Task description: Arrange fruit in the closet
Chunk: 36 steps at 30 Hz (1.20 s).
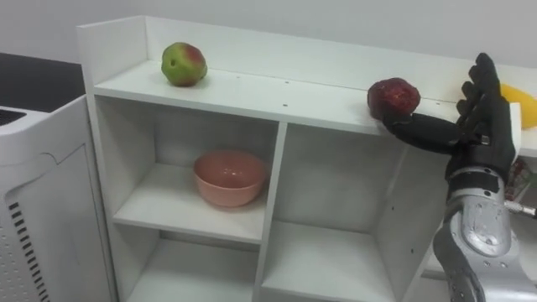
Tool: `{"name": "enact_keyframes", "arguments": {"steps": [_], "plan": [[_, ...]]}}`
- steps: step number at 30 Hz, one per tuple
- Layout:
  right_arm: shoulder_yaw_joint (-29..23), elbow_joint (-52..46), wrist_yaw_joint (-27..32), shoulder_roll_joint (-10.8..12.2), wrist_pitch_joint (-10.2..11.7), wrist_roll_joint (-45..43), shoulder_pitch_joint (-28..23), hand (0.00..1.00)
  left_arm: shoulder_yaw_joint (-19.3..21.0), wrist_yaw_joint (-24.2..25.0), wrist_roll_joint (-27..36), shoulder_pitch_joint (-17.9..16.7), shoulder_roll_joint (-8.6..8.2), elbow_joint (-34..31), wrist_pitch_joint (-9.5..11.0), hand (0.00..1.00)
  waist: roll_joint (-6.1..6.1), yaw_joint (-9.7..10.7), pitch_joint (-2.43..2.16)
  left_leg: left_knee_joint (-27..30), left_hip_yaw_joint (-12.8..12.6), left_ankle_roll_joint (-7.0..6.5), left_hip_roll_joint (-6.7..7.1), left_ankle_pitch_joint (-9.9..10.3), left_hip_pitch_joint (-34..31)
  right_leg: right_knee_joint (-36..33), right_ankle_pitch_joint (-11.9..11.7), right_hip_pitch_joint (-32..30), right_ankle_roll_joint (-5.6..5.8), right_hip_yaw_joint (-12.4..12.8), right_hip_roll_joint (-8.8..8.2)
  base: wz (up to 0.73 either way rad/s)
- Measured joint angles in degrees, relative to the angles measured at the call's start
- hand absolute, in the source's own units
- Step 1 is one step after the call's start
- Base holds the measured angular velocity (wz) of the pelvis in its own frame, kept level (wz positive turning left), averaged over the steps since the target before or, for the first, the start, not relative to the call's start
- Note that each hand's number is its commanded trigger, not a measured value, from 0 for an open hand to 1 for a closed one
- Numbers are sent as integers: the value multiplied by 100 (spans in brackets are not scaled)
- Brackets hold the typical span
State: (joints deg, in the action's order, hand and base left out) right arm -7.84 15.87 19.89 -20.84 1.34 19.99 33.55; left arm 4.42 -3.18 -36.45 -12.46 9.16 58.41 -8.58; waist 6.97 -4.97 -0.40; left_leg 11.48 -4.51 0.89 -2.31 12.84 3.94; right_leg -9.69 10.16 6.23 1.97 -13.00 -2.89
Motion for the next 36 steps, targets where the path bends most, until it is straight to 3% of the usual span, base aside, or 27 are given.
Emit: {"name": "enact_keyframes", "arguments": {"steps": [7, 11, 17, 23, 34, 35, 36], "plan": [[12, 39, -15, -74, -6, -17, 15, 0, -10, 7, 0, -22, 65, -209, 1, 0, 10, 24, 8, 39, -14, -4, 0, -3, -31, 0, -15, -40, -22, -154, -14, 0], [223, 170, -251, -405, -71, -29, 27, 0, -12, 8, 0, -57, 63, -256, -21, 0, 2, 35, 13, 33, -24, -4, -1, -4, -27, -2, -15, -37, -22, -147, -14, 0], [341, 171, -579, -653, -222, -32, 27, 0, -13, 14, 0, -111, 63, -263, -67, 0, 2, 35, 23, 27, -43, -4, -4, -12, -15, -3, -22, -38, -33, -135, -14, -1], [448, 167, -890, -859, -222, -34, 27, 0, -13, -18, 0, -108, 63, -263, -66, 0, 11, 21, 39, 1, -50, -3, -7, -13, -4, -5, -24, -33, -36, -130, -11, 0], [453, 235, -1200, -932, -213, 208, 28, 0, -14, -19, 2, -51, 65, -219, -48, 0, 39, 8, 56, 5, -74, -3, -11, -14, 62, -7, -26, -11, -39, -124, -10, -1], [453, 264, -1259, -947, -201, 231, 32, 2, -14, -19, 3, -42, 65, -203, -47, 0, 42, 8, 57, 5, -74, -3, -11, -14, 66, -7, -26, -5, -39, -123, -9, 0], [453, 279, -1274, -958, -198, 235, 36, 71, -14, -19, 3, -43, 65, -197, -46, 0, 45, 7, 58, 5, -74, -3, -11, -14, 67, -7, -26, -4, -39, -123, -10, 0]]}}
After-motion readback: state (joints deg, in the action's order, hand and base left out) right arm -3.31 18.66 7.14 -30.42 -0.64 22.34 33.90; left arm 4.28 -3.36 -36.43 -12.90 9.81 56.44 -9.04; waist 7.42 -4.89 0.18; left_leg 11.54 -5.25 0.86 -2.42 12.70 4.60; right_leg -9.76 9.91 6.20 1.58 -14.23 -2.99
